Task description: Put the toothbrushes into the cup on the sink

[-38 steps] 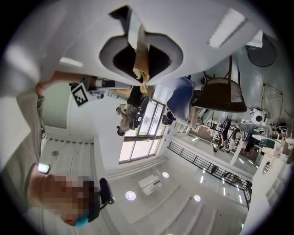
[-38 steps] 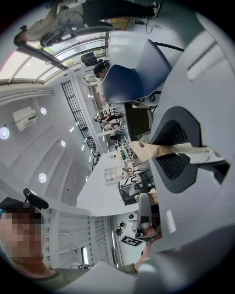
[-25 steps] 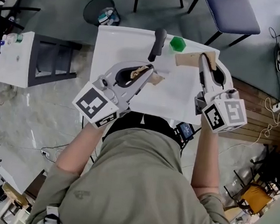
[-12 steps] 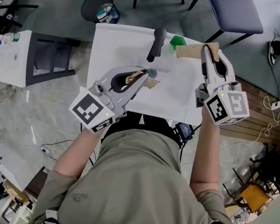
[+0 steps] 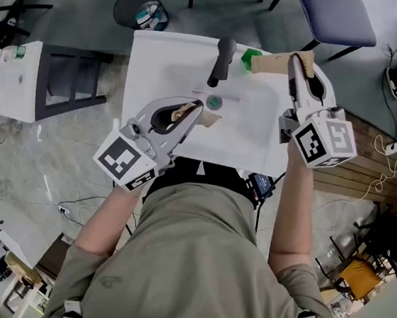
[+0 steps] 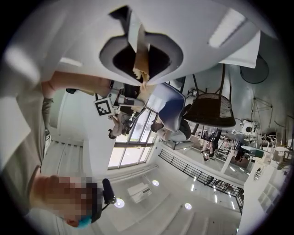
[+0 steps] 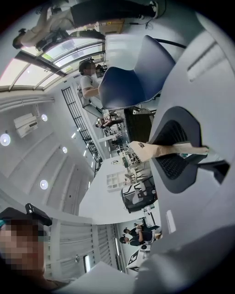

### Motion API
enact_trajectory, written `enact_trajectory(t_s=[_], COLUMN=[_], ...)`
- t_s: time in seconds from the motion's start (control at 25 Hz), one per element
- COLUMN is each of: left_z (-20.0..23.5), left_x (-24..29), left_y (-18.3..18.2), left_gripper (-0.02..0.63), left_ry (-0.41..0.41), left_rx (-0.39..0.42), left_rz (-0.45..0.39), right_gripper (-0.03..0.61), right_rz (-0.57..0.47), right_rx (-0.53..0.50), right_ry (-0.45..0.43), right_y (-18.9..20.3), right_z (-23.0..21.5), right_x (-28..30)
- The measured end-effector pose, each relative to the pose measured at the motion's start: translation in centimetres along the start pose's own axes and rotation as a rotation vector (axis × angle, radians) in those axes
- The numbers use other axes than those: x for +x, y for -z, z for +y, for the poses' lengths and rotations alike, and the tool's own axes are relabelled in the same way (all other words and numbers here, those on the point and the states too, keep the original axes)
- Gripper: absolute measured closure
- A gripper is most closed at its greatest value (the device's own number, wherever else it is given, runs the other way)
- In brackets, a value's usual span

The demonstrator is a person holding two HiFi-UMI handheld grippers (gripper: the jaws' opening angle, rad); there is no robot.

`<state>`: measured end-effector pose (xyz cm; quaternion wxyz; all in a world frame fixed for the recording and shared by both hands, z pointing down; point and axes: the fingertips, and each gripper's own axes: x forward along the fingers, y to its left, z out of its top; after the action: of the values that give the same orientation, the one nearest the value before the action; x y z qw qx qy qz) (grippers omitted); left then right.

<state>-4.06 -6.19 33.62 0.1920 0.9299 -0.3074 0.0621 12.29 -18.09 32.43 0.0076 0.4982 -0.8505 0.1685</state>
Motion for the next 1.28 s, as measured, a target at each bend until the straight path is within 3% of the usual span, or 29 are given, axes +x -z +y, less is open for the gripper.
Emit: enact_trajectory(t_s=[1.28], left_z=[2.3], left_x=[-0.7], left_y=[3.2], left_gripper=[0.606], left_ry=[-0.043], left_rx=[-0.066], left_rz=[0.042], right_gripper=[0.551], right_rz=[0.100], right_rx=[-0.068], right_ry=[0.023], right_y=[5.5], right_z=[-1.8], right_x=[3.9])
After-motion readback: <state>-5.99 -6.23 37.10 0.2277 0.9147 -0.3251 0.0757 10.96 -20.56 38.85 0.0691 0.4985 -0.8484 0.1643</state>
